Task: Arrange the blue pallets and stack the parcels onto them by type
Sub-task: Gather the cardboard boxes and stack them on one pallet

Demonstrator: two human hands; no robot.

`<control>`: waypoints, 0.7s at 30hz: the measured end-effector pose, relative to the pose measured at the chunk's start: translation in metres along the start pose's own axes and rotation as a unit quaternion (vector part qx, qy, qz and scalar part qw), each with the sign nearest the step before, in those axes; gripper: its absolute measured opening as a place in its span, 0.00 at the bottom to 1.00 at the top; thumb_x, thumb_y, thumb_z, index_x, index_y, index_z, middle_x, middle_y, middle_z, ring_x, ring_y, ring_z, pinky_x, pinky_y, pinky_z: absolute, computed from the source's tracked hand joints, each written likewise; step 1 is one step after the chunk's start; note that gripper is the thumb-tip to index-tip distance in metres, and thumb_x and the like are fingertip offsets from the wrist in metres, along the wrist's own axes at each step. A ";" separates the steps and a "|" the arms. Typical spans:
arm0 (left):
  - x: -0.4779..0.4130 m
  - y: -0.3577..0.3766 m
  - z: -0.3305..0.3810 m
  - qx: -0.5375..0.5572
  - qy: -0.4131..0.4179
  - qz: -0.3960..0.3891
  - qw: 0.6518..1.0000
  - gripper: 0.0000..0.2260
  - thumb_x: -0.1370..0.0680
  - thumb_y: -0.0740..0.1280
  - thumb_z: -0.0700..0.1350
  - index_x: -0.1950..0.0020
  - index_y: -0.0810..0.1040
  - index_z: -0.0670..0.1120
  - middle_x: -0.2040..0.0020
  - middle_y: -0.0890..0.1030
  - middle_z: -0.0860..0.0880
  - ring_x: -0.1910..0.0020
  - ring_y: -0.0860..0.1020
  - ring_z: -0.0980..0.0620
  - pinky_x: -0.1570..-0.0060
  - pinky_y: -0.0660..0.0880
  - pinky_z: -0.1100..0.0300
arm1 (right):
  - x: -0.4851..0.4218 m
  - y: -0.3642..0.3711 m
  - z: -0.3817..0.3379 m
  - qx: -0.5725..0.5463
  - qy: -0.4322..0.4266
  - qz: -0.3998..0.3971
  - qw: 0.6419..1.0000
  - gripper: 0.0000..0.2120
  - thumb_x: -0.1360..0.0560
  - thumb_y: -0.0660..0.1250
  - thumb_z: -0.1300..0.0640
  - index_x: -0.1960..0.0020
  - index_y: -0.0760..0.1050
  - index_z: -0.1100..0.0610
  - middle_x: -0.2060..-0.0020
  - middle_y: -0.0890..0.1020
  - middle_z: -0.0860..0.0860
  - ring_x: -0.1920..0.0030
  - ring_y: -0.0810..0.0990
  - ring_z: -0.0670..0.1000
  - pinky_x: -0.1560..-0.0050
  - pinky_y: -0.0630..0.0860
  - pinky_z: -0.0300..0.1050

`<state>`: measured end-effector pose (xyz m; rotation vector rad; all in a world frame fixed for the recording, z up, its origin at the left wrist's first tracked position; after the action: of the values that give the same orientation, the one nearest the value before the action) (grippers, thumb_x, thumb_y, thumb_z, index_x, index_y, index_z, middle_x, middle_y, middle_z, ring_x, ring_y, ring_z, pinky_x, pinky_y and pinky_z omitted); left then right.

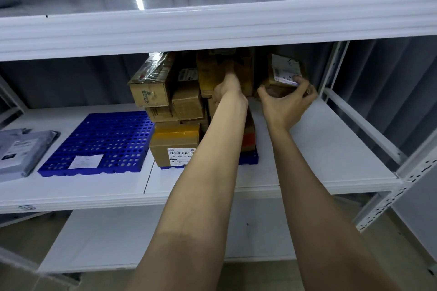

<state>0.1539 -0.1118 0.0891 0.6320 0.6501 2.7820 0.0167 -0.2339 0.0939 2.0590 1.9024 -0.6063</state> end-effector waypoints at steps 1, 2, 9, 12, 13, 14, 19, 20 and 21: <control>0.003 -0.002 0.000 -0.004 0.003 -0.001 1.000 0.36 0.28 0.73 0.58 0.28 0.65 0.41 0.35 0.74 0.43 0.39 0.75 0.43 0.47 0.75 0.56 | 0.002 -0.003 0.000 -0.001 -0.001 0.003 1.000 0.36 0.41 0.74 0.42 0.37 0.70 0.53 0.33 0.65 0.56 0.35 0.68 0.54 0.56 0.70 0.39; 0.005 -0.004 0.000 -0.007 0.006 -0.003 1.000 0.35 0.28 0.72 0.57 0.28 0.65 0.41 0.36 0.74 0.43 0.39 0.75 0.43 0.49 0.74 0.57 | 0.003 -0.006 0.000 -0.002 -0.001 0.005 1.000 0.36 0.41 0.74 0.42 0.37 0.70 0.53 0.33 0.65 0.56 0.35 0.68 0.54 0.56 0.71 0.39; 0.029 -0.020 -0.012 -0.037 -0.001 -0.026 0.999 0.32 0.26 0.69 0.57 0.28 0.65 0.43 0.38 0.73 0.44 0.42 0.74 0.45 0.51 0.73 0.55 | 0.029 -0.047 -0.008 -0.010 -0.024 0.066 0.998 0.36 0.40 0.75 0.43 0.37 0.69 0.56 0.34 0.67 0.56 0.35 0.69 0.53 0.52 0.76 0.38; 0.041 -0.026 -0.022 -0.063 0.002 -0.047 0.997 0.34 0.28 0.71 0.59 0.28 0.66 0.44 0.36 0.74 0.45 0.40 0.74 0.46 0.44 0.73 0.54 | 0.048 -0.064 -0.014 -0.018 -0.046 0.082 0.995 0.37 0.40 0.75 0.43 0.37 0.69 0.58 0.34 0.67 0.57 0.34 0.69 0.53 0.51 0.80 0.43; 0.046 -0.028 -0.026 -0.070 -0.001 -0.061 0.996 0.35 0.29 0.71 0.59 0.27 0.65 0.45 0.35 0.74 0.45 0.39 0.73 0.45 0.42 0.72 0.53 | 0.056 -0.069 -0.017 -0.023 -0.055 0.085 0.995 0.37 0.40 0.76 0.43 0.37 0.69 0.59 0.34 0.68 0.57 0.34 0.69 0.53 0.51 0.81 0.45; 0.051 -0.029 -0.030 -0.082 -0.006 -0.081 0.993 0.37 0.30 0.71 0.61 0.26 0.64 0.45 0.34 0.73 0.45 0.38 0.73 0.45 0.40 0.72 0.53 | 0.062 -0.073 -0.019 -0.029 -0.063 0.086 0.994 0.37 0.40 0.76 0.44 0.37 0.69 0.60 0.35 0.68 0.58 0.34 0.69 0.53 0.50 0.81 0.46; 0.086 -0.028 -0.047 -0.169 -0.026 -0.269 0.948 0.40 0.41 0.72 0.71 0.35 0.76 0.50 0.44 0.83 0.47 0.43 0.80 0.48 0.41 0.76 0.51 | 0.100 -0.090 -0.038 -0.073 -0.114 0.057 0.989 0.40 0.39 0.78 0.46 0.36 0.67 0.65 0.34 0.68 0.60 0.33 0.69 0.53 0.43 0.77 0.39; 0.089 -0.032 -0.046 -0.187 -0.012 -0.287 0.939 0.35 0.38 0.72 0.68 0.37 0.78 0.50 0.45 0.84 0.48 0.43 0.81 0.48 0.39 0.75 0.50 | 0.107 -0.092 -0.042 -0.081 -0.125 0.047 0.988 0.40 0.39 0.78 0.48 0.36 0.66 0.66 0.35 0.69 0.61 0.33 0.69 0.53 0.42 0.75 0.37; 0.091 -0.038 -0.045 -0.203 -0.001 -0.291 0.935 0.31 0.35 0.72 0.65 0.38 0.79 0.50 0.46 0.84 0.48 0.44 0.81 0.48 0.39 0.75 0.50 | 0.113 -0.094 -0.045 -0.089 -0.135 0.036 0.986 0.41 0.39 0.78 0.49 0.35 0.66 0.68 0.35 0.69 0.62 0.33 0.69 0.54 0.41 0.74 0.36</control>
<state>0.0569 -0.0679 0.0676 0.2891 0.1922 2.2483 -0.0653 -0.1045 0.0870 1.8228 1.6567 -0.6374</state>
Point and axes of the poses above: each hand's wrist, its own x-axis away from the middle knuckle, its own y-axis out of the palm, z = x × y, the point moved 9 cm from there along -x, towards the middle knuckle
